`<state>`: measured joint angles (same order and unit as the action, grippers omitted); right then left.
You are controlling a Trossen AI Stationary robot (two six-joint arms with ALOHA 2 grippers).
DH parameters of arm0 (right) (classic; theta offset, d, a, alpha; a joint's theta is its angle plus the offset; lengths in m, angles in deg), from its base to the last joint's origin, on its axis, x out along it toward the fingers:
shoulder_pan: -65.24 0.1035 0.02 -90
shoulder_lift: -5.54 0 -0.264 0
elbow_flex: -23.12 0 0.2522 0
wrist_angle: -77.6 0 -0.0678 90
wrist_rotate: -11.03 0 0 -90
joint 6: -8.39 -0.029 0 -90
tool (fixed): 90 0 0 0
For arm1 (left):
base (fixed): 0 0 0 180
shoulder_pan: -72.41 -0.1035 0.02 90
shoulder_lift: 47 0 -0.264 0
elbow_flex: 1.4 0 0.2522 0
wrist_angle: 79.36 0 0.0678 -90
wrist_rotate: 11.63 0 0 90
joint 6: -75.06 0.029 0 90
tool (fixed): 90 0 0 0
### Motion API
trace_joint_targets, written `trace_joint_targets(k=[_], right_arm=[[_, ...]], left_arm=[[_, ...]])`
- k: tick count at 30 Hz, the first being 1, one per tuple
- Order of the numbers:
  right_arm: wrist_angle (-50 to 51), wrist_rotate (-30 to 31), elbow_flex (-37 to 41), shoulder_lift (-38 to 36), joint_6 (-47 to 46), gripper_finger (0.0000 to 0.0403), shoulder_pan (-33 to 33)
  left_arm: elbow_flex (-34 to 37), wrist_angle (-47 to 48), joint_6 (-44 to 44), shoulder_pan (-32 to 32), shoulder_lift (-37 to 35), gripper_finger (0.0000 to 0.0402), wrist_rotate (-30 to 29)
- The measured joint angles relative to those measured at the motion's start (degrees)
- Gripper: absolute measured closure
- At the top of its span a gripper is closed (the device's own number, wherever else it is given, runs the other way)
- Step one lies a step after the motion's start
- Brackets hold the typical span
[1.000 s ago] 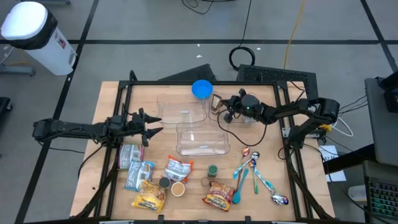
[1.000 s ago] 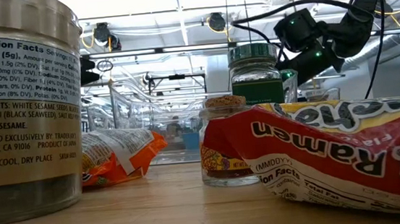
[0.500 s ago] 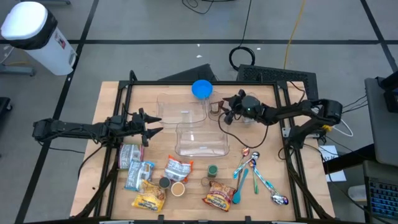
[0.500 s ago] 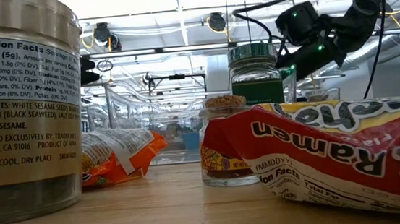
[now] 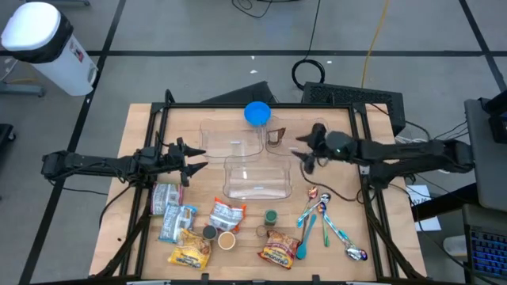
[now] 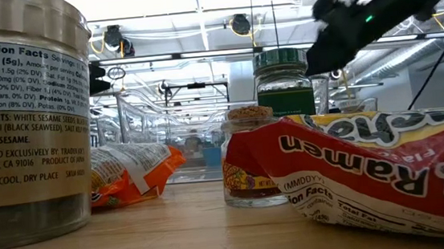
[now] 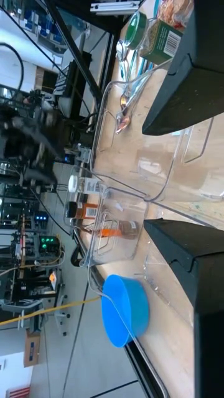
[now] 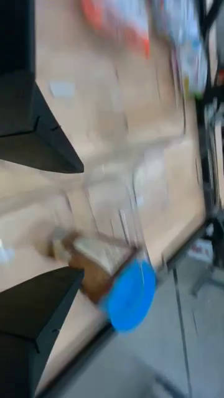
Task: Pick & Place Food Item
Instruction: Put the top green spoon into the bottom transparent bin
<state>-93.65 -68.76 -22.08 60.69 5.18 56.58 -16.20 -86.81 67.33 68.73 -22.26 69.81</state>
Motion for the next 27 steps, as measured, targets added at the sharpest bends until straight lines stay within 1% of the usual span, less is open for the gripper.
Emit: trace_joint_targets(k=[2, 5, 8, 12, 16, 19, 22, 27], right_arm=[[5.4, -0.1, 0.0, -3.7, -4.2, 0.0157, 3.3], [13.8, 0.0, 0.0, -8.0, -13.2, 0.0164, 8.1], [21.4, 0.0, 0.0, -10.3, -22.1, 0.017, 12.7], [30.0, 0.0, 0.0, -10.5, -33.4, 0.0178, 18.5], [35.9, 0.2, 0.0, -8.7, -43.1, 0.0184, 22.6], [36.3, 1.8, 0.8, -7.0, -46.6, 0.0187, 24.0], [34.5, 1.7, 3.4, -5.3, -49.4, 0.019, 24.1], [28.0, 0.4, 8.7, -2.9, -52.3, 0.0191, 24.0]], left_arm=[[0.0, 0.0, 0.0, 0.0, 0.0, 0.016, 0.0], [0.0, 0.0, 0.0, 0.0, 0.0, 0.016, 0.0], [0.0, 0.0, 0.0, 0.0, 0.0, 0.016, 0.0], [0.0, 0.0, 0.0, 0.0, 0.0, 0.016, 0.0], [0.0, 0.0, 0.0, 0.0, 0.0, 0.016, 0.0], [0.0, 0.0, 0.0, 0.0, 0.0, 0.016, 0.0], [0.0, 0.0, 0.0, 0.0, 0.0, 0.016, 0.0], [0.0, 0.0, 0.0, 0.0, 0.0, 0.016, 0.0]])
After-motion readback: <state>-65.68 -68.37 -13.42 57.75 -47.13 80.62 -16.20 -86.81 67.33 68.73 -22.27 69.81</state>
